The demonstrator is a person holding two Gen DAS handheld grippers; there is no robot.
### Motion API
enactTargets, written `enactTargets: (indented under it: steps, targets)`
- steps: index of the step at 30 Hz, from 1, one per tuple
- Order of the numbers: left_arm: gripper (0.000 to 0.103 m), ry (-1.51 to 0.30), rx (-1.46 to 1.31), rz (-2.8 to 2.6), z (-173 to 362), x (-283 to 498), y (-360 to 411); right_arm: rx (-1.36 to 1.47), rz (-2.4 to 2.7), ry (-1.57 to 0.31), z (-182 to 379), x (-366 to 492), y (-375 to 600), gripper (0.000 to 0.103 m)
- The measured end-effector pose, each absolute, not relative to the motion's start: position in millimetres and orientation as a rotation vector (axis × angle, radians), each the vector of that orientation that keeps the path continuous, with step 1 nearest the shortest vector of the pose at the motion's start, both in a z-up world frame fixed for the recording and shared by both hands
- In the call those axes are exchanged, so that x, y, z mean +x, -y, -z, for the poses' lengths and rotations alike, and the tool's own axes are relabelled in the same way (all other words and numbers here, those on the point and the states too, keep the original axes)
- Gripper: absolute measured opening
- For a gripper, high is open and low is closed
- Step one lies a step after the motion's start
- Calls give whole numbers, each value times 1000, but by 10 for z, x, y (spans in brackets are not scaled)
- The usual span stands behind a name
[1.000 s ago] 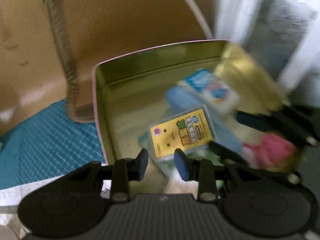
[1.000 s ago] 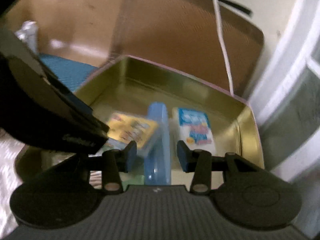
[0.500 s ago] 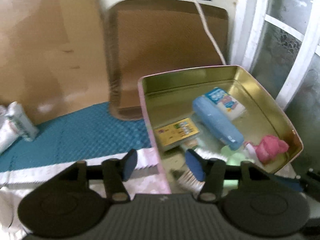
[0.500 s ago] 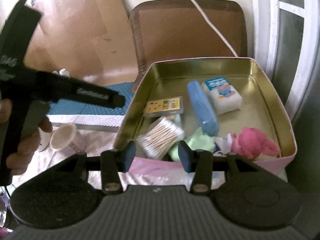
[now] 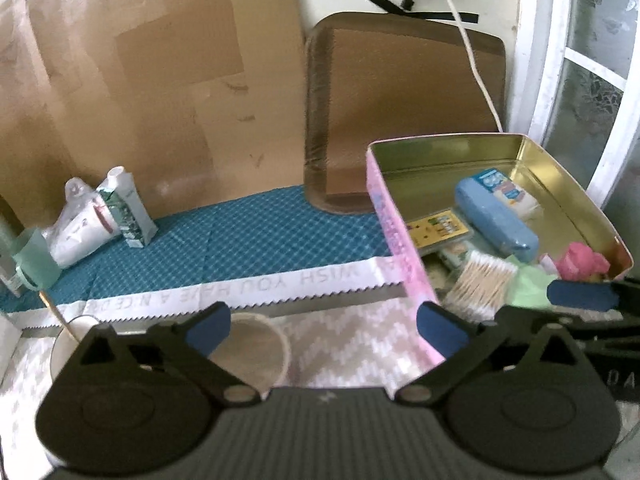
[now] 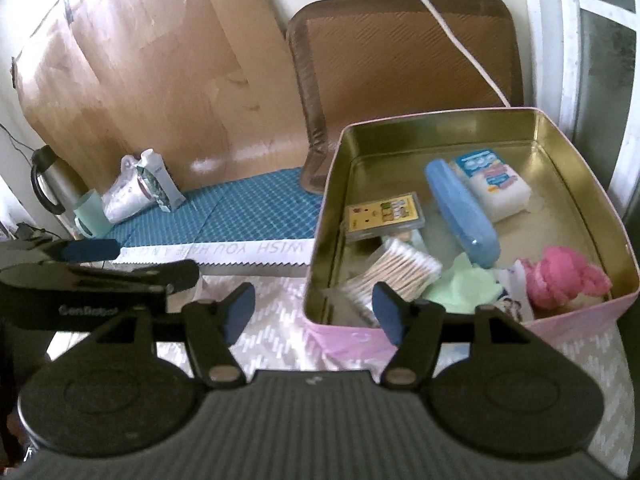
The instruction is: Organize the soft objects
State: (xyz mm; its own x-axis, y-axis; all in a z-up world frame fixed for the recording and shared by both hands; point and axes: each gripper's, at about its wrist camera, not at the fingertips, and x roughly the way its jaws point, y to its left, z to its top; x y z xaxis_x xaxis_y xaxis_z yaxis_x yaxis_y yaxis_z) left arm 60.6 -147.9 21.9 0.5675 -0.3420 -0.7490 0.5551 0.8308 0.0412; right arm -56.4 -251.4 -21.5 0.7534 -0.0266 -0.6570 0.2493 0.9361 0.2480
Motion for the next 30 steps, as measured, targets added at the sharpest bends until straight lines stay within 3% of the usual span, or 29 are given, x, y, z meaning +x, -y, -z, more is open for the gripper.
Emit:
enactTargets:
  steps: [30]
  targets:
    - [103, -911, 262, 514, 49, 905, 42, 253, 178, -803, 285, -266, 971, 71]
